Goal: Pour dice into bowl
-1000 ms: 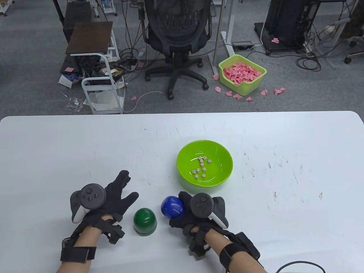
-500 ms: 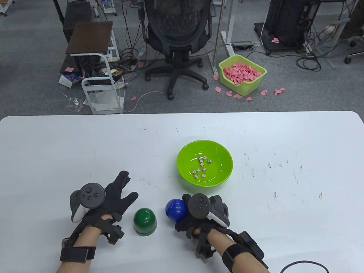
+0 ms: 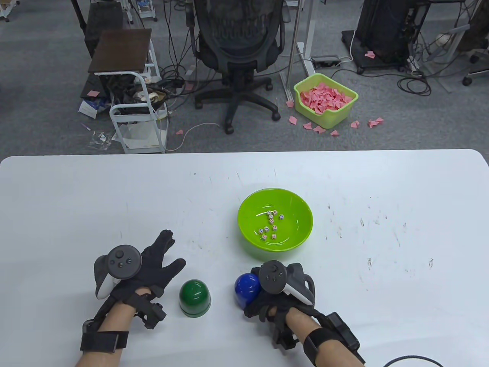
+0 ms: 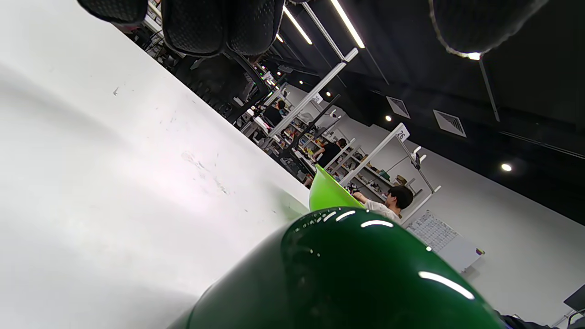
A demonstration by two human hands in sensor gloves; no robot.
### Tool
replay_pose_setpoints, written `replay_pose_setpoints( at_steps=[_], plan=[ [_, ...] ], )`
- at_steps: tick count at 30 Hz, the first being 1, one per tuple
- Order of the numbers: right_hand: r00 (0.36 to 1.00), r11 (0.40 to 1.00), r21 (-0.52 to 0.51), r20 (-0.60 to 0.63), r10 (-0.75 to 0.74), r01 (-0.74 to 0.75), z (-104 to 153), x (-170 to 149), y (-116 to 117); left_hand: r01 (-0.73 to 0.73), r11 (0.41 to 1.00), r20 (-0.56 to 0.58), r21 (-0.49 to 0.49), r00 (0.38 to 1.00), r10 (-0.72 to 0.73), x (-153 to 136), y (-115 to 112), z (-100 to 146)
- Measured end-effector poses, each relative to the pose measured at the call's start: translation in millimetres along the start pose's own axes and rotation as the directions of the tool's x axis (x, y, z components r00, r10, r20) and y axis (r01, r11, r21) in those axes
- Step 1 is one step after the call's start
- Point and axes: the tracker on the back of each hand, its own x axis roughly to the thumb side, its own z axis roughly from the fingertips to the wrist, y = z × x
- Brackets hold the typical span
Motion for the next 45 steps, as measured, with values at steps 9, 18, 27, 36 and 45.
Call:
replay_pose_setpoints(
  at_steps=[9, 18, 27, 36, 45],
  plan=[
    [0.999, 0.999, 0.005, 0.002, 0.033, -0.033, 3.1, -2.5, 3.1, 0.008, 1.0, -0.001, -0.01, 1.0, -0.008, 0.0, -0.7, -0.8],
    [0.996, 0.996, 0.018, 0.026, -0.088, 0.087, 18.9, 0.9, -28.0, 0.013, 1.0, 0.013, -0.011, 1.0, -0.013, 1.5, -1.1, -1.3],
    [0.986, 0.952, -0.282, 0.148, -0.081, 0.12, 30.5, 4.9, -79.7, 0.097, 0.995, 0.078, 0.03, 0.992, -0.099, 15.3, 0.5, 1.9],
    [0.987, 0.891, -0.442, 0.159, -0.033, 0.101, 18.7, 0.1, -92.8, 0.229, 0.973, 0.148, 0.034, 0.961, -0.232, 33.8, -10.6, 6.4],
    [0.982, 0.856, -0.508, 0.187, 0.003, 0.094, 21.0, -20.3, -81.1, 0.292, 0.956, 0.169, 0.009, 0.942, -0.289, 38.1, -23.9, 4.2]
  ],
)
